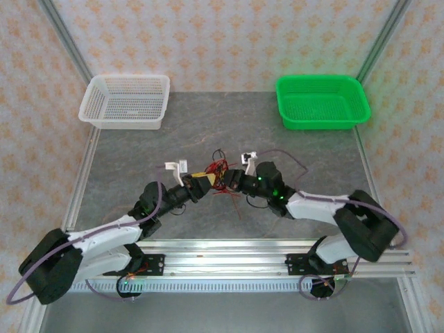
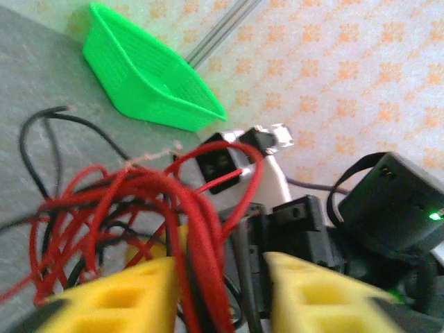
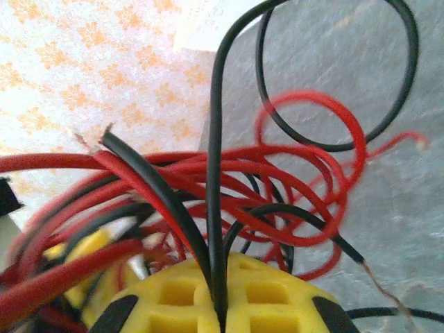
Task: Untangle the cables
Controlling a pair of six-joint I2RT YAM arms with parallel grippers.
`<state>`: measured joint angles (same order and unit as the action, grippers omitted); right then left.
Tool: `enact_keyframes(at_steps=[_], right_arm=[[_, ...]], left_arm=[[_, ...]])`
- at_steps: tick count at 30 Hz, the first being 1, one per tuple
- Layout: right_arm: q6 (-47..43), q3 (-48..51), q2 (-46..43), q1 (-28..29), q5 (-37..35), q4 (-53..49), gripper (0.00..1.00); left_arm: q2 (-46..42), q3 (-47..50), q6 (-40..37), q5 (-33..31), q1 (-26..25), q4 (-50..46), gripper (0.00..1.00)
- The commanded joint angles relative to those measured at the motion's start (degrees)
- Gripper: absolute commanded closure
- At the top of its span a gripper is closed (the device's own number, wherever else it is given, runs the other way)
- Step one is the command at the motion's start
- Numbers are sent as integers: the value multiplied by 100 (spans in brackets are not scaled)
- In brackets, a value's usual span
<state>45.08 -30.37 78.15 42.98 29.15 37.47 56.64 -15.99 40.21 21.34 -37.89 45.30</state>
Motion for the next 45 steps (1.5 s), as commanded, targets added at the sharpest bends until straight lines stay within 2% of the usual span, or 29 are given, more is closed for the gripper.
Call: enact_keyframes(at_steps=[1, 4, 10, 16, 22, 26, 28, 31, 36, 39, 42, 45], right_arm=[[-1688, -222, -726, 26, -818, -1281, 100], [-2796, -347, -1152, 26, -1208, -2002, 100], [-4205, -576, -1544, 26, -1396, -2667, 100], [-4872, -715, -1682, 26, -1556, -2891, 100], [-4937, -722, -1713, 26, -1976, -3103, 100], [-4532, -512, -1906, 26, -2675, -3138, 100], [-4108, -472, -1915, 2, -3369, -3328, 100], [-3215, -360, -1850, -168, -4356, -3708, 100], [-1441, 17, -1766, -809, -5040, -4261, 100], [-599, 285, -1719, -1173, -5067, -4361, 100], [-40, 413, -1627, -1513, -5000, -4484, 100], [112, 462, -1471, -1790, -4825, -4510, 100]], left_arm=[[-555, -387, -621, -346, -52, -1157, 42], [-899, -576, -981, -510, -52, -1827, 33], [-933, -818, -1234, -587, -48, -2330, 27], [-608, -801, -1127, -641, -43, -2447, 25], [-178, -616, -880, -383, -47, -2104, 24], [422, -408, -350, 26, -52, -1242, 27], [812, -336, -128, 287, -101, -720, 31], [1220, -392, -204, 188, -338, -506, 31], [1751, -1024, -950, -333, -689, -1392, 32], [2020, -1407, -1159, -726, -790, -1930, 32], [2227, -1759, -1244, -1105, -848, -2393, 32], [2471, -2088, -1278, -1337, -859, -2754, 32]])
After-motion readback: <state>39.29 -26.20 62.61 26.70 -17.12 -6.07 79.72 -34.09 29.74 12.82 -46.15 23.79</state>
